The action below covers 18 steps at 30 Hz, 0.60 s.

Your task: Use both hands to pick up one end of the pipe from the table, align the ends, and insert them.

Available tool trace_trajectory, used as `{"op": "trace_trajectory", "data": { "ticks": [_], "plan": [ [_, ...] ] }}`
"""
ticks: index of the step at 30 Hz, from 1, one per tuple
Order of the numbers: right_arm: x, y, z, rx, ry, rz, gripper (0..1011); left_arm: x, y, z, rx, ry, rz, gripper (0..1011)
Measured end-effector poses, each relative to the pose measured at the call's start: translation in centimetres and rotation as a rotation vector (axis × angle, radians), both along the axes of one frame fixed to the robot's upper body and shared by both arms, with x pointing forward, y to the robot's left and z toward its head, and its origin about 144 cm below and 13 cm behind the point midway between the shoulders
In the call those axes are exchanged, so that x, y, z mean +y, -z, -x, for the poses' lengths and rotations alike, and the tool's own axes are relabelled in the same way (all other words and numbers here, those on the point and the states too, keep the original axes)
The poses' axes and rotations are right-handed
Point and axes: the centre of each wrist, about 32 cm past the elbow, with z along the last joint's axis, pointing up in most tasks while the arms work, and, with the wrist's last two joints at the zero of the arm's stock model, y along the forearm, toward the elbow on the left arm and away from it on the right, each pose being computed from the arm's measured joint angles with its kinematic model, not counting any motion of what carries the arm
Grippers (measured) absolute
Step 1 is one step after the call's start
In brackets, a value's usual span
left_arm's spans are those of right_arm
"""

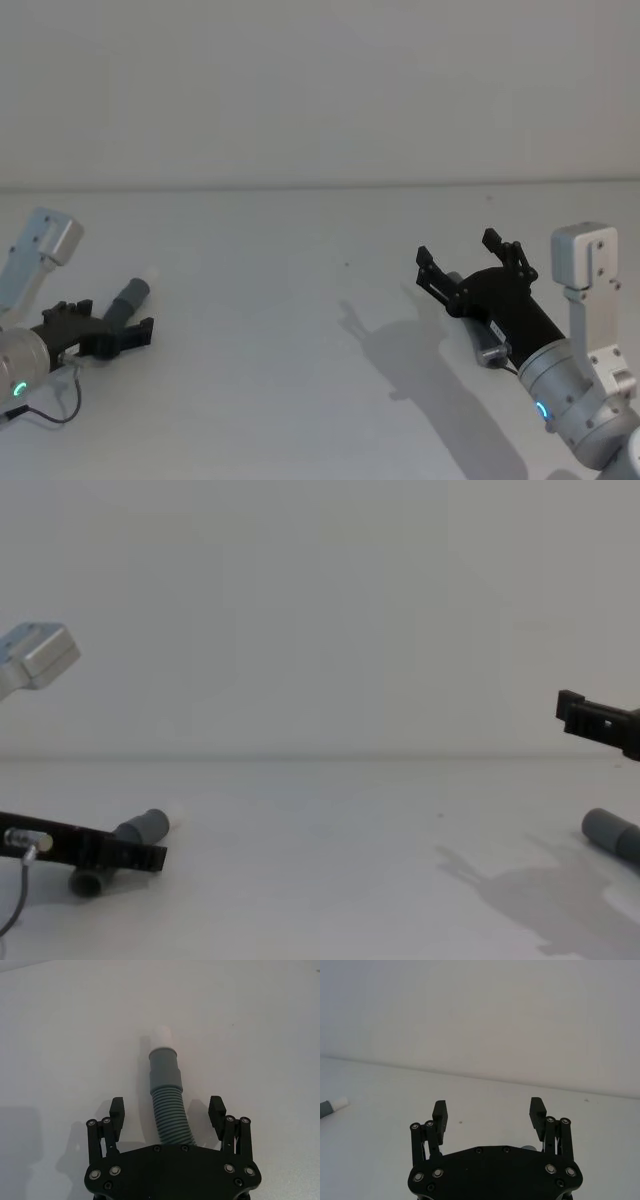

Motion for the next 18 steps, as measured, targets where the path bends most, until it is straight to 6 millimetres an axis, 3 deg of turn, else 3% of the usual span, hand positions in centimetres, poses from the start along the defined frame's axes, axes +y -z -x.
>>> {"op": "trace_trajectory", "data": {
  "ticks": [3,10,18],
  "plan": [
    [0.0,0.0,0.0,0.0,0.0,0.0,1000,-0.03,-0.01,-0.06,0.001,0.002,-0.002,1000],
    [0.0,0.0,0.0,0.0,0.0,0.0,1000,-0.05,-0.03,-0.15,0.003,0.004,-0.005,848],
    [0.0,0.0,0.0,0.0,0.0,0.0,1000,-0.07,-0.04,-0.2,0.004,0.006,-0.007,589]
  ]
}}
